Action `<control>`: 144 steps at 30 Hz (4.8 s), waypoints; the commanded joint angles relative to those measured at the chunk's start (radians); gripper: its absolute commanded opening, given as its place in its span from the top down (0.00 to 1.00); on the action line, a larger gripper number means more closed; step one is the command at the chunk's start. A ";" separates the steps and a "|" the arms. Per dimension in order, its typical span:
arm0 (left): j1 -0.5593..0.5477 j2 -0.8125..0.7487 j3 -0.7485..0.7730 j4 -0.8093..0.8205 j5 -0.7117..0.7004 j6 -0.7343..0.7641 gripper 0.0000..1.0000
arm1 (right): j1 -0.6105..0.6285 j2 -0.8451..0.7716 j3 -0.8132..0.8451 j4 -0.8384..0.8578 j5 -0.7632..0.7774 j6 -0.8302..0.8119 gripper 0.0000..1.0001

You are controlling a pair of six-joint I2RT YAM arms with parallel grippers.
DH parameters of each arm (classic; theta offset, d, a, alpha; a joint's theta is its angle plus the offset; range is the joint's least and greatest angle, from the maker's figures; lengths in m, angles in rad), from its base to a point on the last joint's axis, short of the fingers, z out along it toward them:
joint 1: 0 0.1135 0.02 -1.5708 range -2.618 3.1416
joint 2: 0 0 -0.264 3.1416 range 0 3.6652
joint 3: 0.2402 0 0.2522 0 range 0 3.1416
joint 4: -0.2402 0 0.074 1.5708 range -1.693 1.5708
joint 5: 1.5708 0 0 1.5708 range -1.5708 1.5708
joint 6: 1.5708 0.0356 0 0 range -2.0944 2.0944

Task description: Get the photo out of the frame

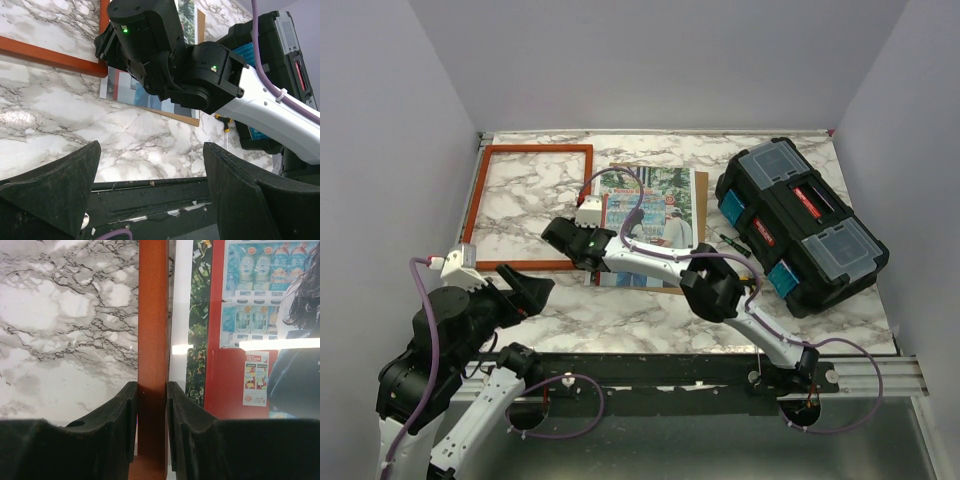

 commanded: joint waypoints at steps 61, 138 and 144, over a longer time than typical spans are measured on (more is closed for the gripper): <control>-0.004 0.072 -0.237 0.221 0.248 -0.022 0.11 | -0.106 -0.726 -1.034 0.436 -0.480 -0.367 0.13; -0.093 1.157 -0.409 1.012 0.322 -0.091 0.14 | -0.513 -1.195 -1.573 0.642 -0.897 -0.184 0.13; -0.093 1.145 -0.411 1.002 0.320 -0.086 0.14 | -0.513 -1.185 -1.616 0.688 -0.907 -0.185 0.14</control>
